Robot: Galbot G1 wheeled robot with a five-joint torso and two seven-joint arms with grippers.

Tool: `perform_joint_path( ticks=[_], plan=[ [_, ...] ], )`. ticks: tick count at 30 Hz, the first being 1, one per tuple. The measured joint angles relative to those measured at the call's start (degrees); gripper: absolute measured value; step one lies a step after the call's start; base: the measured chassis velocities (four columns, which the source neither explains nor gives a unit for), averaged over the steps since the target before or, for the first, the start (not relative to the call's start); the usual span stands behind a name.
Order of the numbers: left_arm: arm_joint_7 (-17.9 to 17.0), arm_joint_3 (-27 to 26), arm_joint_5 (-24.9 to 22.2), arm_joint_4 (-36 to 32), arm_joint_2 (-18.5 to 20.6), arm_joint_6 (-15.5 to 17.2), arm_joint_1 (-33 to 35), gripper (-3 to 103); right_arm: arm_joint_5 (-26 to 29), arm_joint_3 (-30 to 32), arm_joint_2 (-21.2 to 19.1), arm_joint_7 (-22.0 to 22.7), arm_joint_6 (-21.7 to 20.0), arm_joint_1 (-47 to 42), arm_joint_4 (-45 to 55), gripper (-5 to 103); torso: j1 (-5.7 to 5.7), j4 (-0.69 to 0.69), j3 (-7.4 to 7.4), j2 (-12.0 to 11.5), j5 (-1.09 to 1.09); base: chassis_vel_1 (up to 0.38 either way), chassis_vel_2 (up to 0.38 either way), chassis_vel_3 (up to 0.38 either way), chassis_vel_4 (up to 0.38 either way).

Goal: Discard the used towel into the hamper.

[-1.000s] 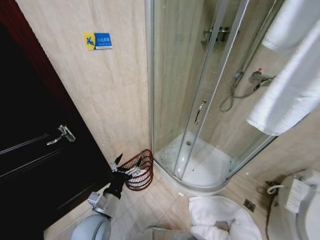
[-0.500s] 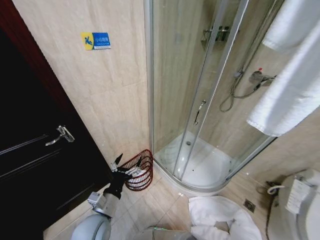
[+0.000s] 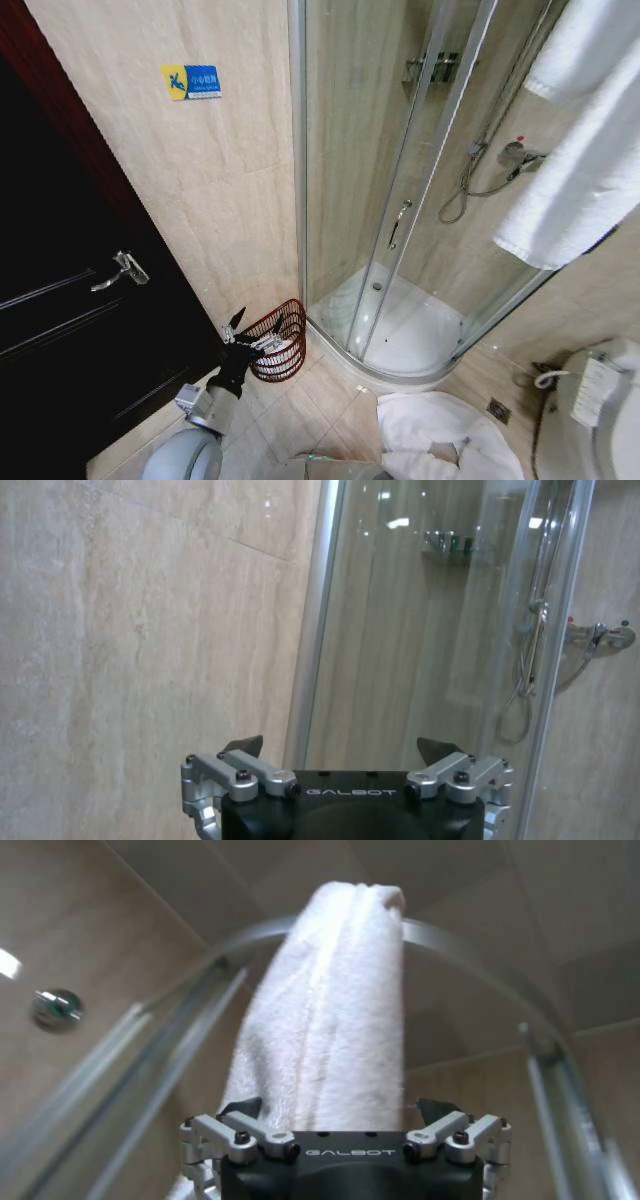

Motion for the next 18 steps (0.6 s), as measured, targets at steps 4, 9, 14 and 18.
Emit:
perform_joint_path(
  ticks=[4, 9, 14, 18],
  plan=[
    [0.0, 0.0, 0.0, 0.0, 0.0, 0.0, 0.0, 100, 0.11, 0.02, -1.23, 0.75, -0.17, 0.0, -2.12, 100, 0.0, 0.0, 0.0, 0.0, 0.01, 0.0, 0.0, 0.0, 0.0],
    [0.0, 0.0, 0.0, 0.0, 0.0, 0.0, 0.0, 100, 5.73, 0.52, -3.51, 0.58, -0.09, -0.34, -4.22, 100, 0.0, 0.0, 0.0, 0.0, 0.03, 0.0, 0.0, 0.0, 0.0],
    [0.0, 0.0, 0.0, 0.0, 0.0, 0.0, 0.0, 100, 13.41, 1.01, -5.63, 0.27, -0.29, -1.65, -4.14, 100, 0.0, 0.0, 0.0, 0.0, 0.0, 0.0, 0.0, 0.0, 0.0],
    [0.0, 0.0, 0.0, 0.0, 0.0, 0.0, 0.0, 100, 17.37, 1.14, -6.65, 0.36, -0.8, -3.95, -1.58, 100, 0.0, 0.0, 0.0, 0.0, 0.01, 0.0, 0.0, 0.0, 0.0]
  ],
)
